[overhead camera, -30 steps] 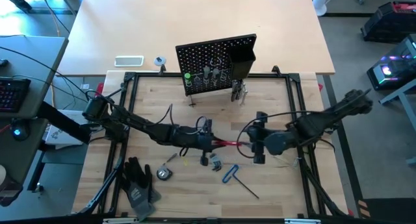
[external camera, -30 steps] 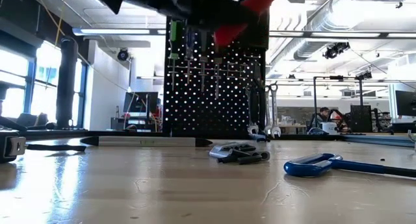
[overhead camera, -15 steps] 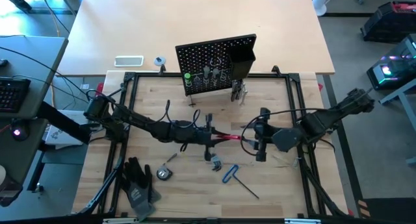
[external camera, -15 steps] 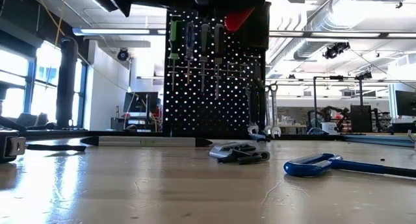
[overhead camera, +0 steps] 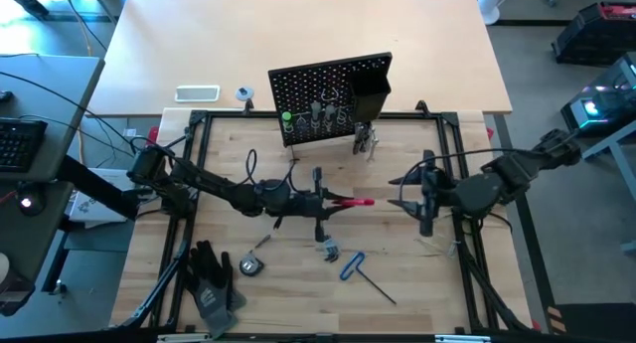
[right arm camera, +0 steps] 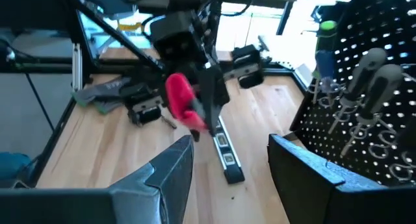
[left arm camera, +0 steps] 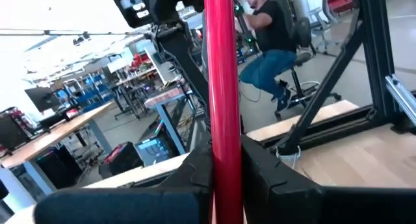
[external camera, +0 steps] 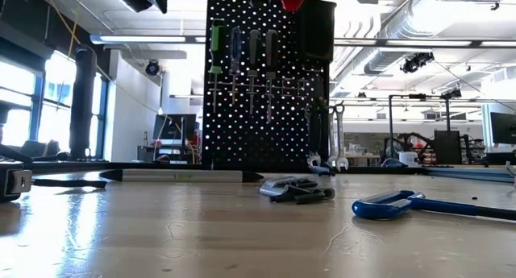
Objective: Hang tools onto peg board
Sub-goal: Put the red utility knife into the pegboard bin
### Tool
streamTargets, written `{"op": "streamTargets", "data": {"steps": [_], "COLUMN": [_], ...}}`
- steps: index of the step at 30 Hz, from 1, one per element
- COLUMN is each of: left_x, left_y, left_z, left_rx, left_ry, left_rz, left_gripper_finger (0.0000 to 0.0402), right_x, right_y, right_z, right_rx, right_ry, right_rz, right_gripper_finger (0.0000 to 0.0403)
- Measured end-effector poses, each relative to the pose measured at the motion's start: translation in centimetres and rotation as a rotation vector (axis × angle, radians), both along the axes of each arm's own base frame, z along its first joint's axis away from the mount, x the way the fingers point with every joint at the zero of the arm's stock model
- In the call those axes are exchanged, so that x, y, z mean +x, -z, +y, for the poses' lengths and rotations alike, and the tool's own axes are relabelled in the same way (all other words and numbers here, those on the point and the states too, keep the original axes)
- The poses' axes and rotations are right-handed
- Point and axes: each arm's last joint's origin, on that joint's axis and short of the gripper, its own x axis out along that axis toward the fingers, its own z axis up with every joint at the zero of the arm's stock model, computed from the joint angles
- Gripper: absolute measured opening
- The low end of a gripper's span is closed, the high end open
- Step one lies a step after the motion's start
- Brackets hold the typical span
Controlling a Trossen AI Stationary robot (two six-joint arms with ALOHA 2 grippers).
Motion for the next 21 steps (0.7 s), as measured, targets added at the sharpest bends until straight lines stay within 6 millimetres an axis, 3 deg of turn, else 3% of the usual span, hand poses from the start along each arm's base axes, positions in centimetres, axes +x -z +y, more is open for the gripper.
{"op": "streamTargets", "data": {"steps": [4, 12, 21], "left_x": [0.0, 0.1, 0.1], "left_y": [-0.3, -0.9, -1.1], "left_z": [0.2, 1.6, 1.7], "left_rx": [0.001, -0.079, -0.092], "left_ry": [0.004, 0.05, 0.112], "left_rz": [-0.036, -0.108, -0.13], "left_gripper_finger": [0.003, 0.003, 0.003], "right_x": [0.1, 3.7, 6.6], "right_y": [0.0, 0.5, 0.3], "right_z": [0.2, 1.9, 1.3], "right_rx": [0.003, -0.132, -0.198], "right_ry": [0.004, -0.06, -0.039], "right_rz": [-0.004, -0.063, -0.143], "right_gripper_finger": [0.0192, 0.0192, 0.0192]}}
